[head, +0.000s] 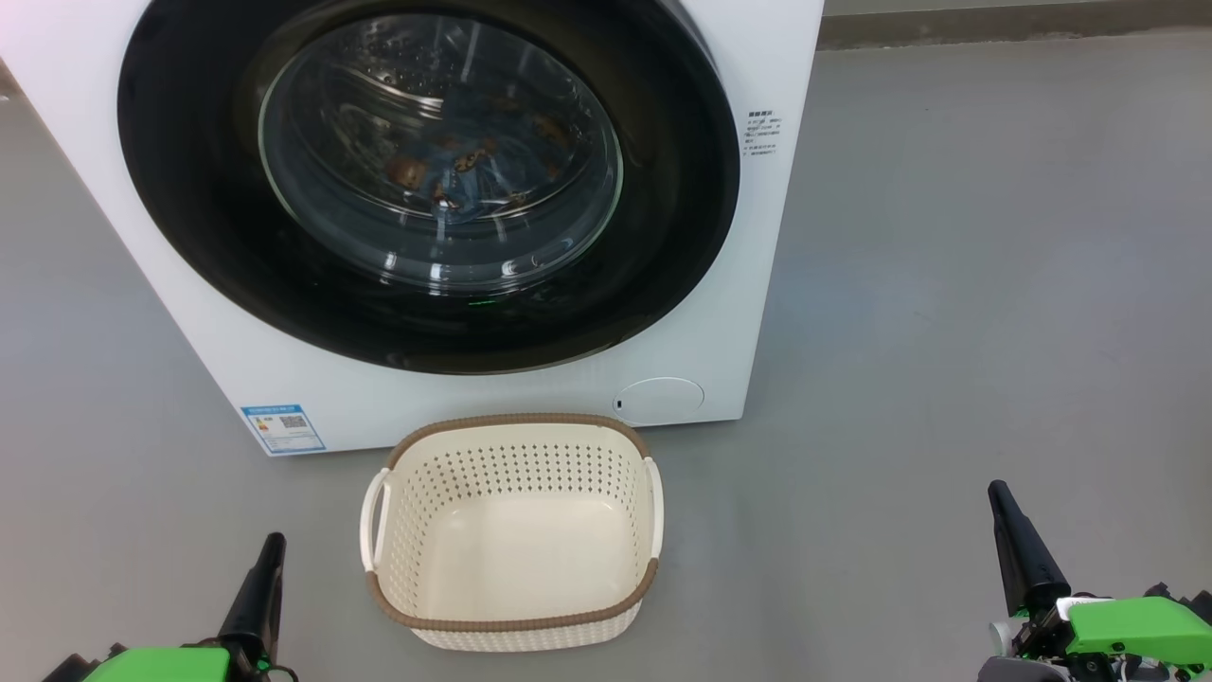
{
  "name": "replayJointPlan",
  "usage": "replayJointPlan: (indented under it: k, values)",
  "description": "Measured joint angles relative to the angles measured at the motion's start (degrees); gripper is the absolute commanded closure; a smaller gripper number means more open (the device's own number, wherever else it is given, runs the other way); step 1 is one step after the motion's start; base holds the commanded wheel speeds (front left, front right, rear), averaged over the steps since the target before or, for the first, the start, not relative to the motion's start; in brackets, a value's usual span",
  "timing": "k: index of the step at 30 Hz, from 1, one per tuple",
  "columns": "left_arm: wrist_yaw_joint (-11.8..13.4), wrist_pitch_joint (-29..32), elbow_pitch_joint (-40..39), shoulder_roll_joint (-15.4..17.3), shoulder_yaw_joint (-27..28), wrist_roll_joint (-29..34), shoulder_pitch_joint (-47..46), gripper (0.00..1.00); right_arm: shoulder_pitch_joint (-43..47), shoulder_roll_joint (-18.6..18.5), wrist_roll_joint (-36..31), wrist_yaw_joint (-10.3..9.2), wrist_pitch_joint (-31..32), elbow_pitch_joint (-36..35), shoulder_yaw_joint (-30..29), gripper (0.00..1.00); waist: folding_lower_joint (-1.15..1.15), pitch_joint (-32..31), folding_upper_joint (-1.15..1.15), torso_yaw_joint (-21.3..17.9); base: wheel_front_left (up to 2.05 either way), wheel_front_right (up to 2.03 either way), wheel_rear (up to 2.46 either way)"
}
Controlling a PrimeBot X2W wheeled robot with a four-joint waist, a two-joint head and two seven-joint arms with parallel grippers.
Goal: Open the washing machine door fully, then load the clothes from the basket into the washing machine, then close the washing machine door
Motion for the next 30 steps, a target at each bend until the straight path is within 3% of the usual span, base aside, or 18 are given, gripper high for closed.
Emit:
replayJointPlan:
  k: [30]
  values:
    - [0.00,0.00,0.00,0.01,-0.01,0.00,-0.01,1.00,-0.05,0.27,-0.19,0.00,0.25,0.03,-0.35,1.00,0.00,0.00,0.00,0.00,0.00,0.00,0.00]
